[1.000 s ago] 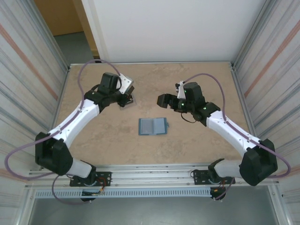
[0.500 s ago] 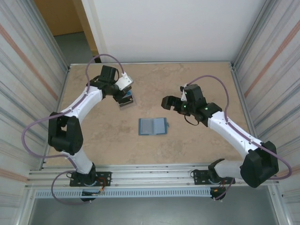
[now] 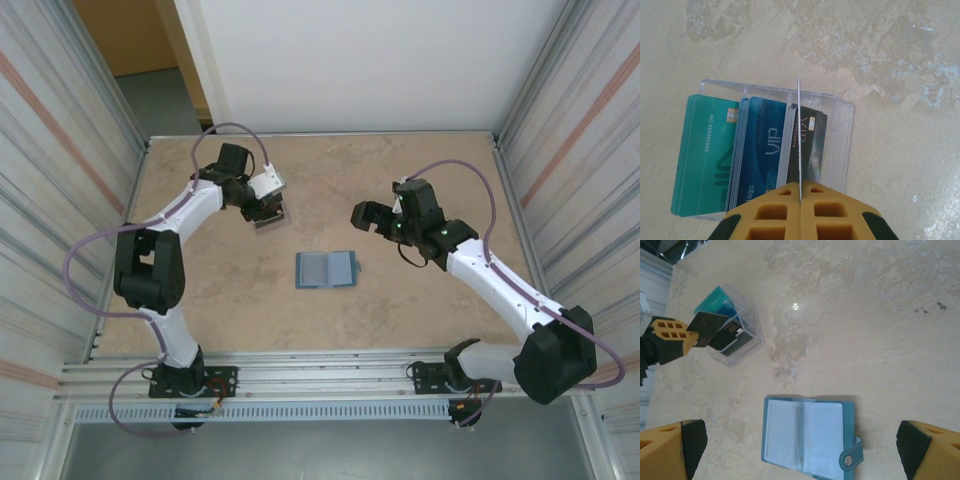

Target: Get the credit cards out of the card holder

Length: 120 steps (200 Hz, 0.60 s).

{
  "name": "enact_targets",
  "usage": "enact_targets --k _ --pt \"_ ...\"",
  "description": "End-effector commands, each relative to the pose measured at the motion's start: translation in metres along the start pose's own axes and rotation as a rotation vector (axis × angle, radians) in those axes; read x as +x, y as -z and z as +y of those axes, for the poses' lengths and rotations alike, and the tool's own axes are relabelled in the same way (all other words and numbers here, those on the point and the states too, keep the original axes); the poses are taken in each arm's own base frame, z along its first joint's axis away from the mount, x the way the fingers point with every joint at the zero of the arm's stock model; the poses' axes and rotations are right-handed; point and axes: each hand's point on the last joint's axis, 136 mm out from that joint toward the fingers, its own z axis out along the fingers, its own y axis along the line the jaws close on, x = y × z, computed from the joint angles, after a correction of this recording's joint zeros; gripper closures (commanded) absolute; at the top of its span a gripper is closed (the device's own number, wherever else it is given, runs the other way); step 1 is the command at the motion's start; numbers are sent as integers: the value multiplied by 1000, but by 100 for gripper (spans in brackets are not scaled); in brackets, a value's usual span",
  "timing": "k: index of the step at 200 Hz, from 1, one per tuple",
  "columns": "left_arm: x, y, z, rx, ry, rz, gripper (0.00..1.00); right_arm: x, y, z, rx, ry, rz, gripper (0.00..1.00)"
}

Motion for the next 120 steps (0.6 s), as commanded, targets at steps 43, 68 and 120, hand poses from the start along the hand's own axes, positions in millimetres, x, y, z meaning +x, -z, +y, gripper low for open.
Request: enact_targets --k 43,68,120 --pt "2 -4 -8 69 -38 10 100 -6 4 -3 16 -41 -21 1" --pt "8 -9 -8 81 -39 39 100 -6 3 -3 14 -43 -22 1" --pt "13 -16 -6 87 -42 70 100 -6 5 -4 13 -47 -27 1"
